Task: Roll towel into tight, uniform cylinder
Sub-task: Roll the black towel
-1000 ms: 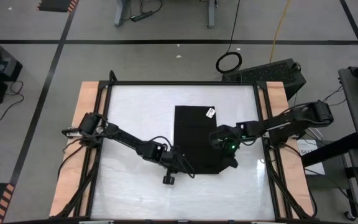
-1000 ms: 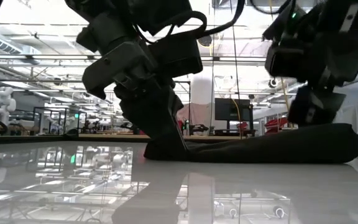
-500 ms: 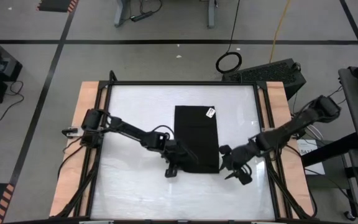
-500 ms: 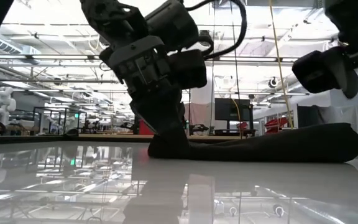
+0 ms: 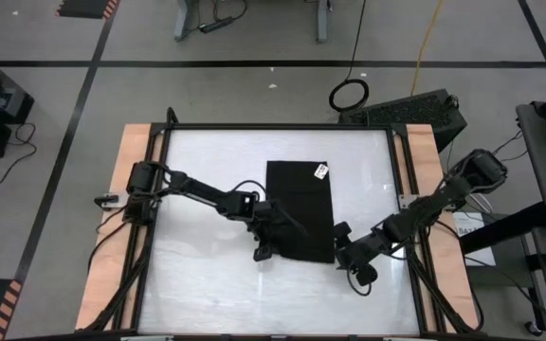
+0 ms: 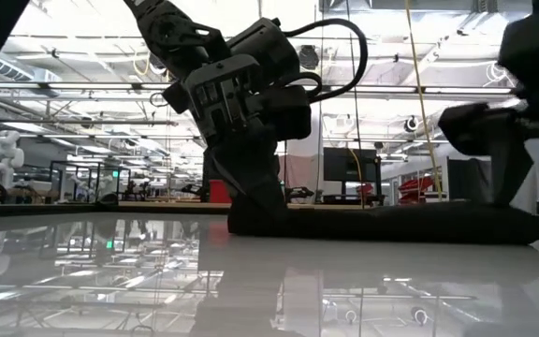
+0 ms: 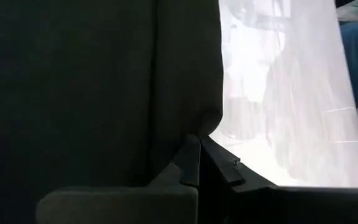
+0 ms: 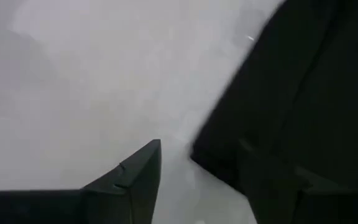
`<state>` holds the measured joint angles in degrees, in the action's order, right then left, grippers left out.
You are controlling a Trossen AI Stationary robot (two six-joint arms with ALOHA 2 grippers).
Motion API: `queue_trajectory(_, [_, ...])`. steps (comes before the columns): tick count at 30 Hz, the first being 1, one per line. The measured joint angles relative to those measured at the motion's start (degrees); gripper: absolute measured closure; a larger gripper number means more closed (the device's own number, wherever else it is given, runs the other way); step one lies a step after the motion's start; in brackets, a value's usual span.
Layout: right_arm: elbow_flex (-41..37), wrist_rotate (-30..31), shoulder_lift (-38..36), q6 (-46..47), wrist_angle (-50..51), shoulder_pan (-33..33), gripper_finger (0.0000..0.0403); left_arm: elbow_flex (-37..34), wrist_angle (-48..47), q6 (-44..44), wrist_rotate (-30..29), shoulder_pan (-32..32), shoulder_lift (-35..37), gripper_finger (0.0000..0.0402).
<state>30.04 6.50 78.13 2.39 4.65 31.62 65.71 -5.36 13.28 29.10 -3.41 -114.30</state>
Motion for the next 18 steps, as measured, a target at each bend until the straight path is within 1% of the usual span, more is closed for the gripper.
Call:
queue_trajectory(4, [0.00, 4.33, 2.07, 1.66, 0.02, -0.18, 0.0205, 0.00, 0.03, 0.12, 0.90, 0.05, 0.02, 0.0400])
queue_trajectory(14, [0.13, 3.23, 6.87, 7.95, -2.18, -1.29, 0.0205, 0.02, 0.29, -0.04, 1.98, 0.03, 0.07, 0.0400])
queue_trajectory(18, [0.13, 3.15, 7.72, 11.51, -3.75, -1.43, 0.0215, 0.02, 0.37, -0.07, 2.13, 0.03, 0.13, 0.0400])
